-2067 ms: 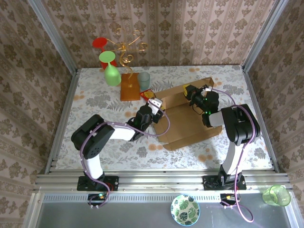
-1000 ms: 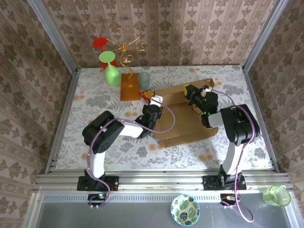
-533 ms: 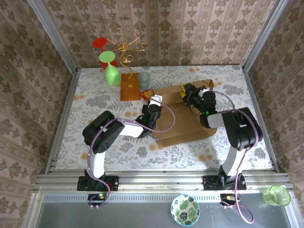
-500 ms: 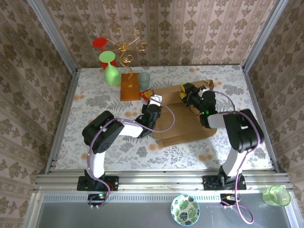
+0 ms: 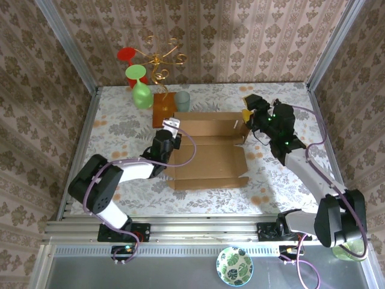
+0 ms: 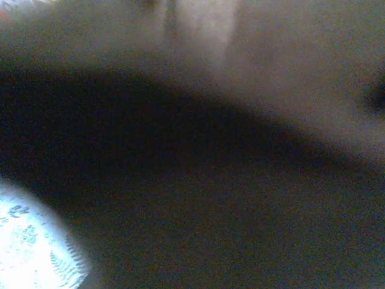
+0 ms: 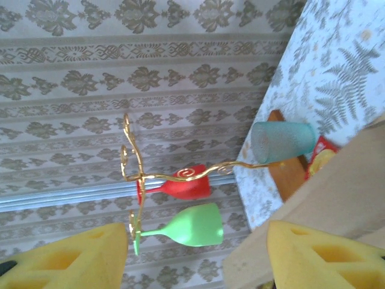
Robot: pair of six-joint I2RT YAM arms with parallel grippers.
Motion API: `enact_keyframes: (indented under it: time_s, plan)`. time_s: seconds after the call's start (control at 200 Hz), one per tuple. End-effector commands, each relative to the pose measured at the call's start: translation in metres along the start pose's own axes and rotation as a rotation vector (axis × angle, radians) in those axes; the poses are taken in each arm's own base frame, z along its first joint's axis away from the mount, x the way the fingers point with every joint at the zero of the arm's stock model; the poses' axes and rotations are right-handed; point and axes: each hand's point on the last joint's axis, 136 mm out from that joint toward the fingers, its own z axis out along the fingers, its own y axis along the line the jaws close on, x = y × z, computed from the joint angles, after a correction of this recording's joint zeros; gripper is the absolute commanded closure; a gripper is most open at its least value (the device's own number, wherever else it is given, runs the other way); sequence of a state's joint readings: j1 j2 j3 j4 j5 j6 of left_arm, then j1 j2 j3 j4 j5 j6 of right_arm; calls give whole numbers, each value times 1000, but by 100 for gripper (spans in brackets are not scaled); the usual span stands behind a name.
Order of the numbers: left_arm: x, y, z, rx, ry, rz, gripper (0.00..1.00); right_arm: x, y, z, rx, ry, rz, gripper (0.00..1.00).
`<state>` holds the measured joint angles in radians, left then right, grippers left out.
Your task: Fold the paper box
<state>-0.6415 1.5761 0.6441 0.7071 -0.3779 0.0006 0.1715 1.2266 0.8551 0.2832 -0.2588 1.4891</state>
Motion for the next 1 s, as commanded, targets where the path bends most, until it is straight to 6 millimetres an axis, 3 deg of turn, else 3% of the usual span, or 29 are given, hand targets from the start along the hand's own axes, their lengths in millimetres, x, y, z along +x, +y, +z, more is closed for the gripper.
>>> enact_keyframes:
  time_s: [0.0,0.265,0.555,0.75,0.995]
  plan:
    - [-16,2,-9,93,-16,-39,100,-15,0,-20,130,-61,-111,37]
    - [-25,14,-23,170,-3,-73,100,-26,5,-43,248,-58,-268,38]
    - [-33,17,-30,219,-7,-92,100,-27,10,-53,247,-21,-506,39]
    - [-32,19,-23,182,7,-73,100,-21,9,-51,268,13,-426,45]
    - [-33,18,-13,127,-1,-65,100,-3,-13,-38,386,11,-214,51]
